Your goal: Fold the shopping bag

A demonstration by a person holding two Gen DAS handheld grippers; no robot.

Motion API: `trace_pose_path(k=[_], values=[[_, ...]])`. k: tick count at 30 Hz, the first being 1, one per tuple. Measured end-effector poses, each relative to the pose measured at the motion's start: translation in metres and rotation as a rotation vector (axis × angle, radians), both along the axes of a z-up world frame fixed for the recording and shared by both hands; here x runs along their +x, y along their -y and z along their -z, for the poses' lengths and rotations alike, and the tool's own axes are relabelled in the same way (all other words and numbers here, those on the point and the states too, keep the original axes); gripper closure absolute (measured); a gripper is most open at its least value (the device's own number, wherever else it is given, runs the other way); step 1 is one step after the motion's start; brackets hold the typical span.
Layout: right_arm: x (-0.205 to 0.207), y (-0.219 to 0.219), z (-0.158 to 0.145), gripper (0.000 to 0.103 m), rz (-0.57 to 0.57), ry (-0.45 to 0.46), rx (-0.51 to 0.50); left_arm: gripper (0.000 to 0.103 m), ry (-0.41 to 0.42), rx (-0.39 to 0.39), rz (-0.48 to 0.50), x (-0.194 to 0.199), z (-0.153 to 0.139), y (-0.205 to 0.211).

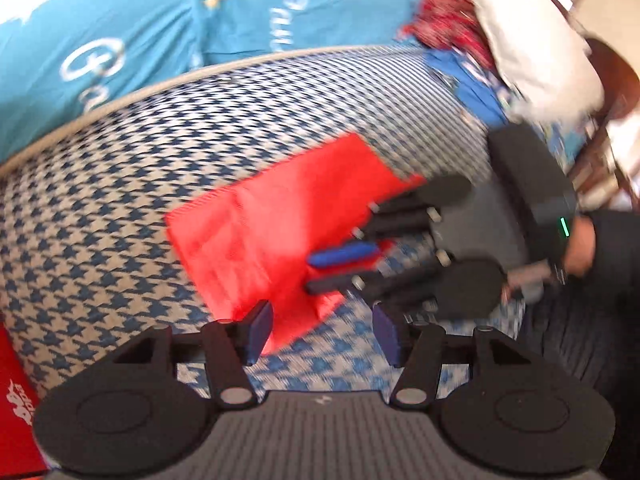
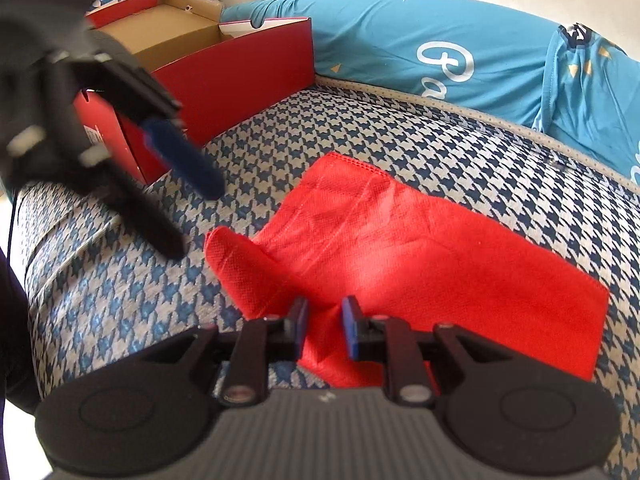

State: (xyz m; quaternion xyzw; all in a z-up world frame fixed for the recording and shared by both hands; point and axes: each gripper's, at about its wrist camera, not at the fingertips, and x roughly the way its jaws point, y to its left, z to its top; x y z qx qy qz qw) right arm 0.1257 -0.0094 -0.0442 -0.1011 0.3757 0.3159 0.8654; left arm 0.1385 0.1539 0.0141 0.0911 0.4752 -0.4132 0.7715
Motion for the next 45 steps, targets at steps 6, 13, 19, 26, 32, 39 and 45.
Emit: trace_pose_path(k=[6,13,19,26,32,39,45], values=[[-0.002,0.000,0.001,0.087,-0.002,0.001,0.001,0.049,0.004,0.030,0.035,-0.012,0.020,0.032],[-0.004,0.000,0.002,0.087,-0.005,-0.001,0.001,0.049,0.001,0.008,0.022,-0.006,0.029,0.038],[0.001,0.002,0.001,0.087,-0.005,-0.022,0.014,0.048,-0.032,-0.022,-0.016,0.002,0.035,0.035],[0.005,0.005,0.000,0.087,-0.005,-0.050,0.032,0.047,-0.083,-0.093,-0.104,0.008,0.043,0.024],[0.006,0.008,-0.001,0.086,-0.008,-0.064,0.040,0.049,-0.095,-0.115,-0.169,0.006,0.049,0.020],[0.006,0.010,-0.002,0.086,-0.012,-0.065,0.036,0.081,-0.112,-0.131,-0.291,0.007,0.058,0.012],[0.006,0.012,-0.003,0.086,-0.021,-0.057,0.026,0.098,-0.071,-0.090,-0.414,-0.003,0.061,0.011]])
